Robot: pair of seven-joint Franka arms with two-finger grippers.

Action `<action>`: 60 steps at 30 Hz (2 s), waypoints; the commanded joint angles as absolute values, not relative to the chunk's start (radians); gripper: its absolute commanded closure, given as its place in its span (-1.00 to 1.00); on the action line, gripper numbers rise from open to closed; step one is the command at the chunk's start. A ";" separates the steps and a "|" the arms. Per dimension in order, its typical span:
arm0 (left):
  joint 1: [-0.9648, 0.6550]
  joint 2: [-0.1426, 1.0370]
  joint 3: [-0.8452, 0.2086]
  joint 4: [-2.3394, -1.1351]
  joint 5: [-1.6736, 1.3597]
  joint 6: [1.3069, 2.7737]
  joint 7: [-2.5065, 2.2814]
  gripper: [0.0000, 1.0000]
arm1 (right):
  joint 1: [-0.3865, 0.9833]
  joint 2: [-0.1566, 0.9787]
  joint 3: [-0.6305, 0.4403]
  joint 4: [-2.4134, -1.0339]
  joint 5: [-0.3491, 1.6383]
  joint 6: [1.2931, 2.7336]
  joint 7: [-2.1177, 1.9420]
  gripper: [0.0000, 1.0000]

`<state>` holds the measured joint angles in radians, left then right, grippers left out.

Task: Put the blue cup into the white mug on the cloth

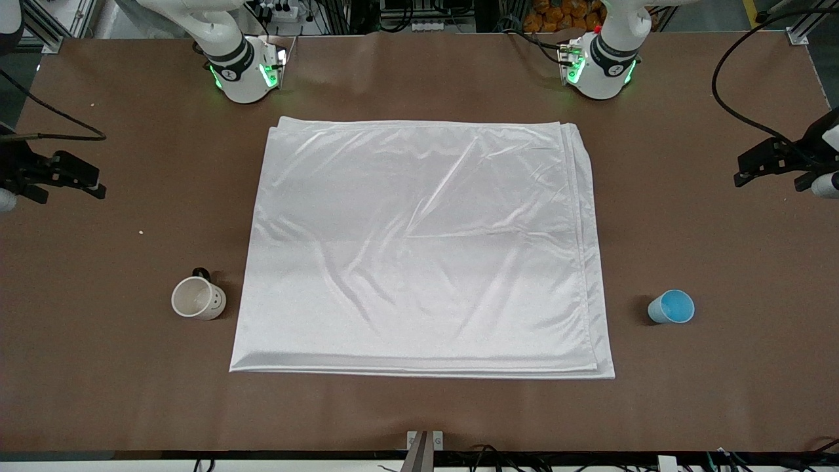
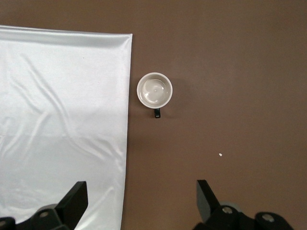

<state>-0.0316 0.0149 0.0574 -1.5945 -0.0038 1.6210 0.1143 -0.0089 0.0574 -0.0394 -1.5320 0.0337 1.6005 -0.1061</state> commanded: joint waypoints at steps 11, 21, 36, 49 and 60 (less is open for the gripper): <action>-0.052 0.021 0.057 -1.600 0.035 1.629 0.100 -1.00 | -0.018 0.055 -0.041 -1.542 0.054 1.595 -0.097 -1.00; -0.057 0.143 0.055 -1.574 0.109 1.638 0.103 -1.00 | -0.026 0.064 -0.041 -1.552 0.052 1.603 -0.098 -1.00; -0.032 0.371 0.067 -1.444 0.127 1.654 0.103 -1.00 | -0.038 0.132 -0.041 -1.687 0.051 1.752 -0.101 -1.00; 0.047 0.540 0.064 -1.443 0.121 1.881 0.124 -1.00 | -0.028 0.210 -0.040 -1.791 0.048 1.929 -0.101 -1.00; 0.055 0.649 0.063 -1.443 0.120 2.006 0.126 -1.00 | -0.006 0.222 -0.038 -1.959 0.048 2.180 -0.101 -1.00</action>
<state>0.0527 0.6029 0.0706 -1.4771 0.0982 1.9805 0.1190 -0.0174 0.2344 -0.0420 -1.8838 0.0349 2.0907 -0.1061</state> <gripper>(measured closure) 0.000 0.000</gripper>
